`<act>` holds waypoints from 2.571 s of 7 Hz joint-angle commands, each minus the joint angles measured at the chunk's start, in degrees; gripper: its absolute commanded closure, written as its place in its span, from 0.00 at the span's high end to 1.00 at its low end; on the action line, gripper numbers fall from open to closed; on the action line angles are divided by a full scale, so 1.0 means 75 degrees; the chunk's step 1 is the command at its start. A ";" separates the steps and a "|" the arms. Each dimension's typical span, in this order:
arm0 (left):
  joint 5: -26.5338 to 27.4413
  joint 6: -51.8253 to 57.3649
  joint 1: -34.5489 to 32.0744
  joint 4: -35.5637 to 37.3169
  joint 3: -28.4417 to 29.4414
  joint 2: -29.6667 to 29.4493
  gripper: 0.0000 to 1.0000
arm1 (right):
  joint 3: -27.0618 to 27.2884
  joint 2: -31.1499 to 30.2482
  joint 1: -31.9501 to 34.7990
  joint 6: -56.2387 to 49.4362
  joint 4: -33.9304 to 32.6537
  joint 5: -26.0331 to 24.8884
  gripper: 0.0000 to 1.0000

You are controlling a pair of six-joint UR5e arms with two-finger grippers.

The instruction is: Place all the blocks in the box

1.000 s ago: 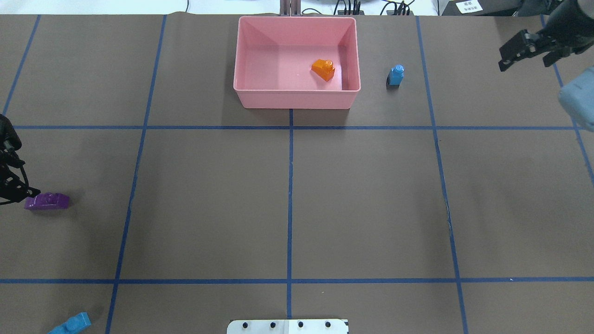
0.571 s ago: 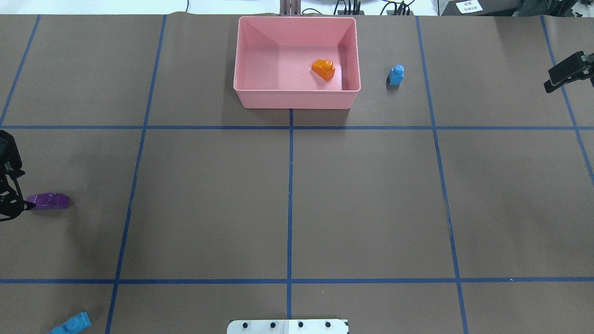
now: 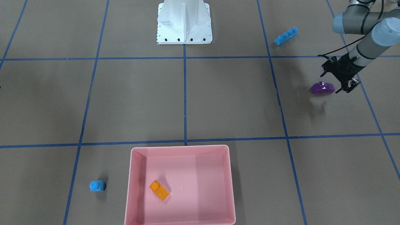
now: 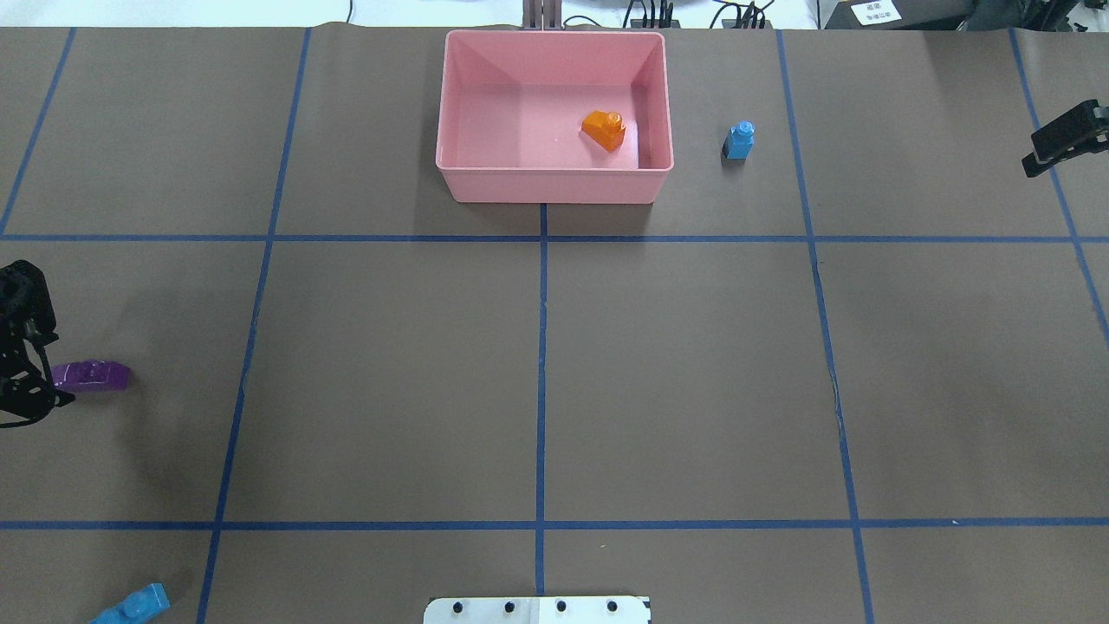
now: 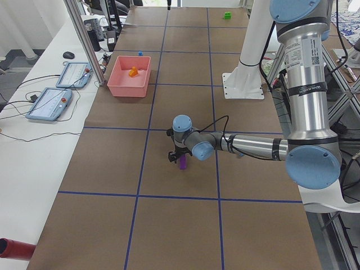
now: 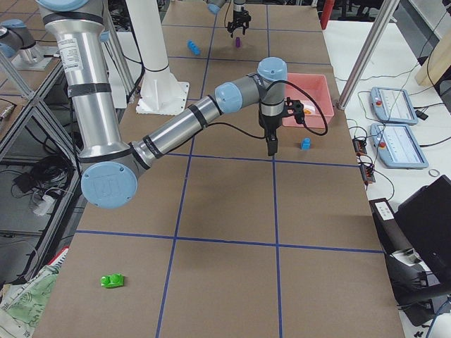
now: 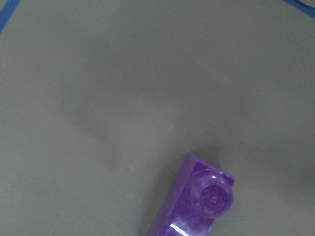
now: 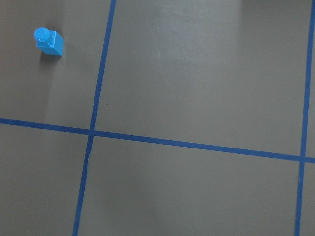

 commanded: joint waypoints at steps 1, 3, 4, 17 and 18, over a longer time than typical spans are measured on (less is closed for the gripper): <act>0.0032 0.0009 0.0132 -0.0011 0.0209 -0.0177 0.99 | -0.0011 -0.0003 -0.0011 0.0000 0.0000 0.0004 1.00; 0.0020 0.0009 0.0191 -0.0011 0.0268 -0.0388 0.69 | -0.0046 -0.0003 -0.0011 0.0011 0.0000 0.0004 1.00; 0.0008 0.0009 0.0191 -0.0023 0.0269 -0.0389 0.26 | -0.0035 -0.0003 -0.0011 0.0011 0.0000 0.0004 1.00; 0.0019 -1.0030 -0.0137 0.2427 -0.0495 -0.5101 0.00 | -0.3207 0.2057 -0.0128 -0.0176 0.0680 -0.0078 1.00; 0.0252 -1.0602 -0.0137 0.2821 0.0238 -0.6237 0.00 | -0.3593 0.2327 -0.0221 -0.0176 0.0726 -0.0090 1.00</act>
